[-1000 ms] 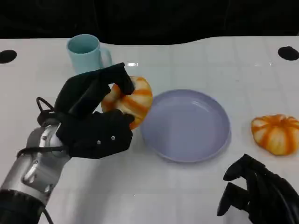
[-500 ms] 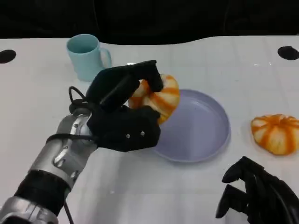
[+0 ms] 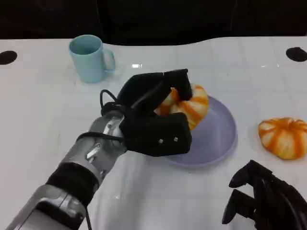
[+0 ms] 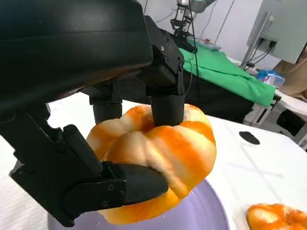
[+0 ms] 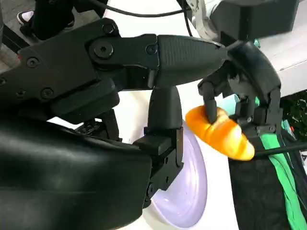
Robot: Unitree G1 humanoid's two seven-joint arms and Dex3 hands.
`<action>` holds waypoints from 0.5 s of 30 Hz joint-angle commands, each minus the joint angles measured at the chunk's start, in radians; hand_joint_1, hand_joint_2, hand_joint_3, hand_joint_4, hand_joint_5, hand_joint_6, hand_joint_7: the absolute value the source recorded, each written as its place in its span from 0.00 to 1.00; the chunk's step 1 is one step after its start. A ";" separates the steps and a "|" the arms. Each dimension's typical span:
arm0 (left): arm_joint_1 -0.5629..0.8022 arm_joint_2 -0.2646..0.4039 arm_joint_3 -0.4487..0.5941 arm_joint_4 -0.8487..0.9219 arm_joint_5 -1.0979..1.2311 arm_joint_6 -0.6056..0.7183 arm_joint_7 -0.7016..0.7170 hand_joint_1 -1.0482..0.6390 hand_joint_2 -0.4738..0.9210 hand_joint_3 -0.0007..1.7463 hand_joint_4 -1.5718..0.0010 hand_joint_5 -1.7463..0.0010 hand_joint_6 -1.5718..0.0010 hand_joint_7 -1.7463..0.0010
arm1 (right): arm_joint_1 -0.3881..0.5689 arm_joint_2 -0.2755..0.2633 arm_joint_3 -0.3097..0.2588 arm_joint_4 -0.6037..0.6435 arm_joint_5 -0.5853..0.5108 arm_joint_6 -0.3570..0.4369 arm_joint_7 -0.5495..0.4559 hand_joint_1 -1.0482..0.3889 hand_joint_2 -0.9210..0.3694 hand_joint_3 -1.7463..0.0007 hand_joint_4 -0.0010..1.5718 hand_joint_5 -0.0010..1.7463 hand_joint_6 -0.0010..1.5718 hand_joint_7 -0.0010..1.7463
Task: Grasp the bread from the table and place it into the plate.
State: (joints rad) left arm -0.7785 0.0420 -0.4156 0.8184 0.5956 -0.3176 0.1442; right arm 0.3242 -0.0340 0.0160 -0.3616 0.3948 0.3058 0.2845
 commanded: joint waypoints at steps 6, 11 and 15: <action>-0.067 -0.035 -0.029 0.141 0.019 -0.051 0.100 0.51 0.63 0.72 0.43 0.00 0.56 0.00 | 0.012 0.005 0.004 -0.017 0.006 0.004 -0.013 0.37 0.00 0.72 0.39 1.00 0.24 0.98; -0.088 -0.045 -0.038 0.174 0.017 -0.037 0.080 0.50 0.67 0.69 0.46 0.00 0.56 0.14 | 0.015 0.006 0.009 -0.026 0.012 0.012 -0.022 0.37 0.00 0.72 0.38 1.00 0.24 0.98; -0.100 -0.048 -0.044 0.179 0.015 -0.011 0.040 0.47 0.89 0.31 0.57 0.06 0.49 0.56 | 0.016 0.005 0.012 -0.025 0.011 0.006 -0.023 0.38 0.00 0.72 0.38 1.00 0.24 0.98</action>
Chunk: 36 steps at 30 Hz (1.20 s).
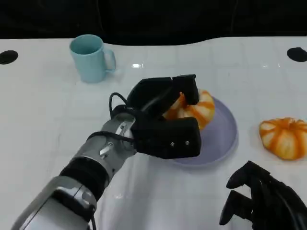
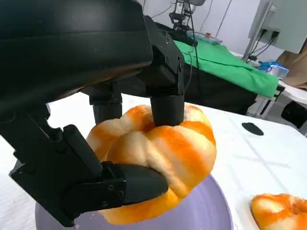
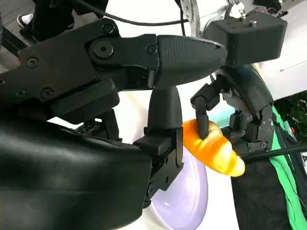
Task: Grasp the bread from the table and place it into the plate.
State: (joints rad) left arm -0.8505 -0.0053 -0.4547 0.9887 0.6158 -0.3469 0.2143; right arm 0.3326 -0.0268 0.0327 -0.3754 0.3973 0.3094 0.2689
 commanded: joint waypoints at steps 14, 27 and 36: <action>-0.042 0.055 -0.097 -0.070 0.067 0.139 -0.252 0.13 1.00 0.32 1.00 0.83 0.89 1.00 | 0.013 -0.001 0.004 -0.019 0.014 -0.001 -0.015 0.38 0.00 0.72 0.38 1.00 0.24 0.98; 0.051 0.154 -0.065 -0.289 0.015 0.137 -0.356 0.12 1.00 0.33 0.97 0.86 0.87 0.99 | 0.022 -0.007 0.009 -0.028 0.008 -0.006 -0.020 0.38 0.00 0.71 0.38 1.00 0.23 0.98; 0.191 0.231 0.036 -0.463 -0.109 0.070 -0.383 0.15 1.00 0.28 0.91 0.83 0.83 0.97 | 0.017 -0.005 0.014 -0.025 0.001 -0.004 -0.026 0.37 0.00 0.71 0.38 1.00 0.23 0.97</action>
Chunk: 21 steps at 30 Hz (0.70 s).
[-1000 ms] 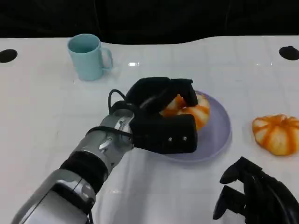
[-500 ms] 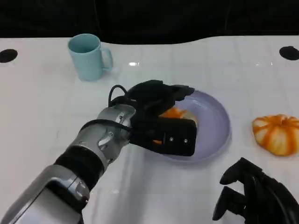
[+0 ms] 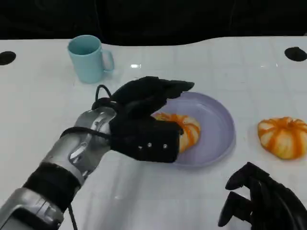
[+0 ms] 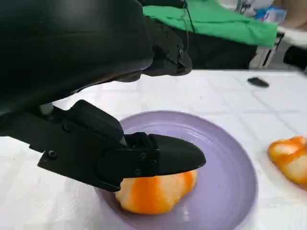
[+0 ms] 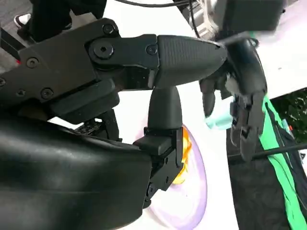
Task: Grasp the bread from the table and place it into the plate.
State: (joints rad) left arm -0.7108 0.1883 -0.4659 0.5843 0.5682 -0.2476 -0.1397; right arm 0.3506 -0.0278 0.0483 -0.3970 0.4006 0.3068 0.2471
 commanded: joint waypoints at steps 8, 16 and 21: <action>0.243 0.029 0.189 -0.193 -0.264 -0.149 0.002 0.18 1.00 0.25 0.82 0.77 0.77 0.96 | 0.001 -0.003 -0.002 -0.001 -0.003 -0.002 -0.003 0.37 0.00 0.71 0.39 1.00 0.24 0.97; 0.499 -0.037 0.321 -0.343 -0.521 -0.258 -0.009 0.30 1.00 0.19 0.68 0.52 0.58 0.90 | -0.002 -0.002 -0.006 0.013 0.008 -0.003 0.002 0.38 0.00 0.71 0.37 1.00 0.22 0.98; 0.580 -0.035 0.342 -0.431 -0.606 -0.235 -0.067 0.30 1.00 0.19 0.66 0.52 0.57 0.91 | -0.009 0.001 -0.012 0.023 0.020 0.000 0.004 0.38 0.00 0.72 0.37 1.00 0.22 0.98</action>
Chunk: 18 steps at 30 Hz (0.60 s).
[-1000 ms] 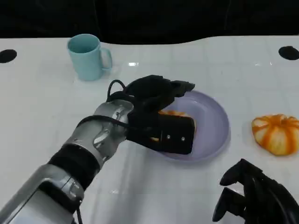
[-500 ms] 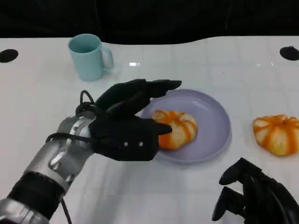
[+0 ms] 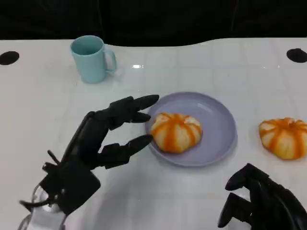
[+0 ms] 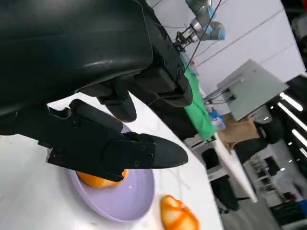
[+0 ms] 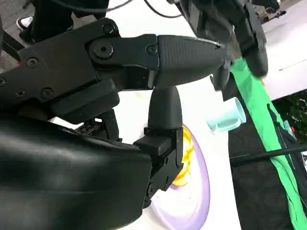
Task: Grasp the bread from the table and place it into the plate.
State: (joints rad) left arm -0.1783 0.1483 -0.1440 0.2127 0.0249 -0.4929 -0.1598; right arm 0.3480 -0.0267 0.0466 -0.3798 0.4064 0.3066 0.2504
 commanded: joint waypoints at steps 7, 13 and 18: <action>0.120 -0.014 0.052 -0.148 -0.226 0.079 -0.135 0.29 1.00 0.16 0.63 0.50 0.54 0.90 | -0.016 0.002 -0.012 0.020 0.010 -0.002 0.002 0.37 0.00 0.71 0.39 1.00 0.25 0.97; 0.156 -0.045 0.079 -0.163 -0.322 0.103 -0.192 0.27 1.00 0.16 0.65 0.32 0.51 0.82 | -0.021 0.004 -0.010 0.020 0.003 0.006 -0.008 0.38 0.00 0.71 0.38 1.00 0.24 0.97; 0.193 -0.080 0.101 -0.183 -0.436 0.175 -0.237 0.27 1.00 0.15 0.64 0.14 0.59 0.46 | -0.023 0.004 -0.011 0.021 0.004 0.007 -0.008 0.38 0.00 0.71 0.38 1.00 0.24 0.98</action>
State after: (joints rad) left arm -0.0132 0.0790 -0.0619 0.0542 -0.3519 -0.3648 -0.3741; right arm 0.3261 -0.0195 0.0421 -0.3614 0.4072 0.3068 0.2492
